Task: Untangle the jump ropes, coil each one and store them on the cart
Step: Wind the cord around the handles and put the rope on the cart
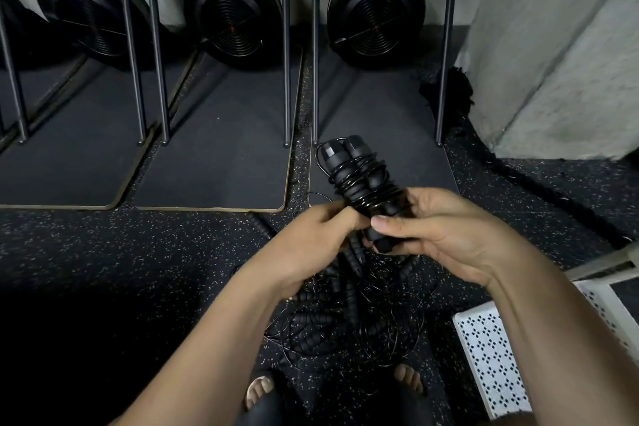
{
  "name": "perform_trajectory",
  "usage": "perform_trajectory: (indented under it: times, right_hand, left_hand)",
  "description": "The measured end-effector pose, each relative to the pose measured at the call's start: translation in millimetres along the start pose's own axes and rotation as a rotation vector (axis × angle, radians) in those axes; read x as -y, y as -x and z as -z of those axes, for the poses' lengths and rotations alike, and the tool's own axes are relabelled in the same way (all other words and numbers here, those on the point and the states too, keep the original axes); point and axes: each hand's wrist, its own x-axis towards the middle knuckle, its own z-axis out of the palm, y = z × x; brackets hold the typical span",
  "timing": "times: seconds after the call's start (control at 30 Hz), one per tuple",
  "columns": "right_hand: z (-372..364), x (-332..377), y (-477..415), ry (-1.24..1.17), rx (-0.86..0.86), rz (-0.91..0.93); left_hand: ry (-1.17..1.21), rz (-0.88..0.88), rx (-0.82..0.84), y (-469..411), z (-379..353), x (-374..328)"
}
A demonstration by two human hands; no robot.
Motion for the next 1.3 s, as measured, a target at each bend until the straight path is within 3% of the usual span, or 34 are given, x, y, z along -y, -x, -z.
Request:
perform_trajectory:
  times: [0.23,0.33,0.43,0.57,0.8,0.97,1.13,1.3]
  right_hand:
    - [5,-4,0,0.301,0.002,-0.043]
    - [4,-7,0,0.308,0.024,-0.063]
    - [4,-8,0,0.213,0.031,-0.049]
    - [-1,-4,-4,-0.110,-0.013,-0.010]
    - [-13,-8,-12,-0.297,-0.154,0.075]
    - [-18,-6,-15,-0.526,-0.201,-0.008]
    - [-20,-16,-20,-0.313,-0.262,0.079]
    - [-22,-22,-22,-0.096,-0.343,0.189]
  left_hand:
    - [-0.121,0.013,0.084,1,-1,6]
    - [-0.079,0.021,0.067,1,-3,6]
    - [-0.015,0.022,0.026,0,-1,5]
    - [0.011,-0.097,-0.016,-3,3,4]
    - [-0.280,-0.220,-0.194,-10,2,9]
    - [-0.431,-0.235,-0.311,-7,0,6]
    - [-0.326,-0.143,-0.323,-3,-5,1]
    - [-0.022,-0.018,-0.264,-2,-6,4]
